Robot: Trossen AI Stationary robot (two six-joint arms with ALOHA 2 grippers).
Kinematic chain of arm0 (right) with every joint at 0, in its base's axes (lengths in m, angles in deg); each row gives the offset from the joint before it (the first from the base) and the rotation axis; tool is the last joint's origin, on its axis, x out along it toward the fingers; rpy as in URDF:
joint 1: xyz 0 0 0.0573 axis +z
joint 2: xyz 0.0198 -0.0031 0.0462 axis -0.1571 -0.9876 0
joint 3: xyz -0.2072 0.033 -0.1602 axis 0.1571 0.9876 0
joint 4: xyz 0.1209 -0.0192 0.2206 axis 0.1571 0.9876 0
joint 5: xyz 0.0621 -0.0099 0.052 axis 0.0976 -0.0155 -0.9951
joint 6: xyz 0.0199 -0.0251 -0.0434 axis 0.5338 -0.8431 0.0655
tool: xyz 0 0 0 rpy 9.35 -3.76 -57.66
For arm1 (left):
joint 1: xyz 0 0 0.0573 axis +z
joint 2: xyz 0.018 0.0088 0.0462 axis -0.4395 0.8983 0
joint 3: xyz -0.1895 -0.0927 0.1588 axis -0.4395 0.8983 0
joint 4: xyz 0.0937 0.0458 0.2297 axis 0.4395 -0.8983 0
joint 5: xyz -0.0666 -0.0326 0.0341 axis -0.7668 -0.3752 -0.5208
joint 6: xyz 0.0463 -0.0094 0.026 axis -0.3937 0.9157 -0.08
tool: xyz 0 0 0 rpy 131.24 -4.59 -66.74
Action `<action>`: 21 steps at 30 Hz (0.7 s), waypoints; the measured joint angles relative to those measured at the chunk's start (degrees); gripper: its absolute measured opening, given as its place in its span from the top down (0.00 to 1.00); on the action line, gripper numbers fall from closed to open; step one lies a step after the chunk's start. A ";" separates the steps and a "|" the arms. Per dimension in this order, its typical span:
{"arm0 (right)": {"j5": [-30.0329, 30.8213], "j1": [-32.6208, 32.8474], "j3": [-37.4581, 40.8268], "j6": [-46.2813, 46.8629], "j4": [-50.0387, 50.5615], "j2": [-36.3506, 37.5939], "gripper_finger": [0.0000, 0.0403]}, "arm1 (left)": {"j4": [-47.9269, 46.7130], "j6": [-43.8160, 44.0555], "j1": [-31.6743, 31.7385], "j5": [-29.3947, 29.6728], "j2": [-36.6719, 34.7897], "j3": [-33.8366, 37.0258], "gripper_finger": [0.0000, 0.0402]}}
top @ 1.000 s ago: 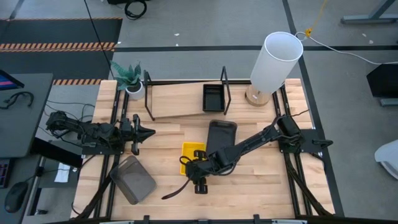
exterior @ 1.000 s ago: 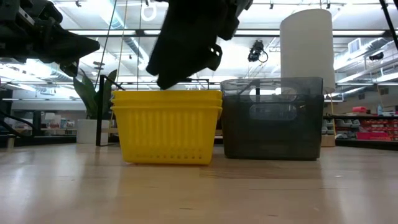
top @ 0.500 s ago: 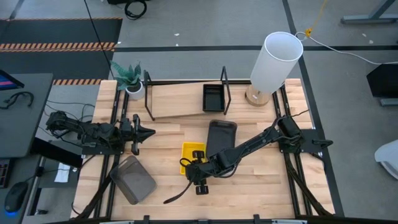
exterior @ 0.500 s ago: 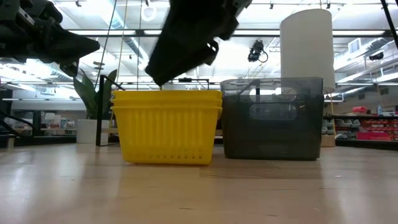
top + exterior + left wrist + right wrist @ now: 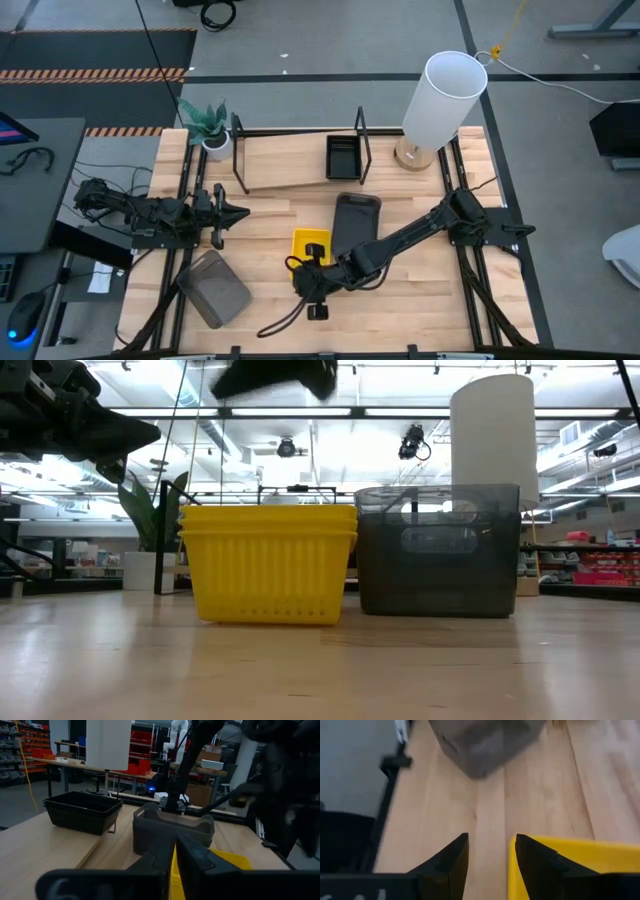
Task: Stack baskets on shelf by color
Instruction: Put the stacked yellow bins on the shelf
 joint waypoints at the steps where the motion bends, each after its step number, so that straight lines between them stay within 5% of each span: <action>1: 0.05 0.09 -0.33 -0.28 -0.69 0.05 0.59 | 0.00 0.00 0.02 0.01 0.00 0.00 0.93; 6: -1.99 0.37 -6.77 -1.29 0.28 -7.46 0.59 | -0.14 0.00 0.00 0.02 0.02 0.00 0.92; 13: -0.52 -0.12 -32.50 -0.85 22.86 -19.05 0.59 | 0.05 -0.02 0.00 -0.02 0.15 0.02 0.91; 21: -0.15 -1.46 -25.95 5.90 23.58 -13.54 0.59 | -0.26 -0.04 0.00 0.00 0.39 0.02 0.93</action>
